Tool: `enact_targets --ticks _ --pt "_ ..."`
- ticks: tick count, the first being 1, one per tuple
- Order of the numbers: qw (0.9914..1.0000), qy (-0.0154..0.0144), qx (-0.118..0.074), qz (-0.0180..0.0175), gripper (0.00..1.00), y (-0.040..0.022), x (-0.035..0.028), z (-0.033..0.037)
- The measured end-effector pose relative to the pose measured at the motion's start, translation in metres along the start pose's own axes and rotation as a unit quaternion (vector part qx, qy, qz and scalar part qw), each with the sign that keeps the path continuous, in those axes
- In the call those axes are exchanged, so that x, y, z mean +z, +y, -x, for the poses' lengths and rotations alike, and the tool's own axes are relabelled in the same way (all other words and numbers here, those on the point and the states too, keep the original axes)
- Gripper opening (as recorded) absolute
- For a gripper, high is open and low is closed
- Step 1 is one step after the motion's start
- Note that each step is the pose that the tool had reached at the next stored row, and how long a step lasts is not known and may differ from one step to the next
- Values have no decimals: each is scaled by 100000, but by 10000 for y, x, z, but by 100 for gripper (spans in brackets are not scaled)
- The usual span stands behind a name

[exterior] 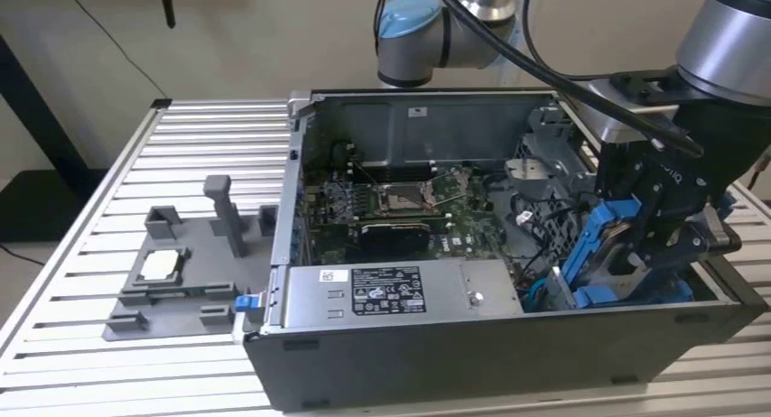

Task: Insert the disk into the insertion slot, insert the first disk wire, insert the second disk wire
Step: 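Insert the disk into the insertion slot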

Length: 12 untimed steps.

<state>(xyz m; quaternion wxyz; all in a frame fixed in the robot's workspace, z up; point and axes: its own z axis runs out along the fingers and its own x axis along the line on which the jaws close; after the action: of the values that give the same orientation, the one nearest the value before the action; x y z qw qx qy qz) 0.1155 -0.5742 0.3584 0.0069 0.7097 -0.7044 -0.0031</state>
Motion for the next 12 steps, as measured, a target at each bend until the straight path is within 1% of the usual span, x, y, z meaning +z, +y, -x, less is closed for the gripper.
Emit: enact_targets --ticks 7,8,9,10,12 --pt "100000 -5 0 0 40 0 2 0" --pt "100000 -5 1 0 42 0 2 0" --pt "100000 6 5 1 49 0 4 1" --pt "100000 16 21 -1 49 0 -5 1" --pt "100000 20 38 1 49 1 -80 0"
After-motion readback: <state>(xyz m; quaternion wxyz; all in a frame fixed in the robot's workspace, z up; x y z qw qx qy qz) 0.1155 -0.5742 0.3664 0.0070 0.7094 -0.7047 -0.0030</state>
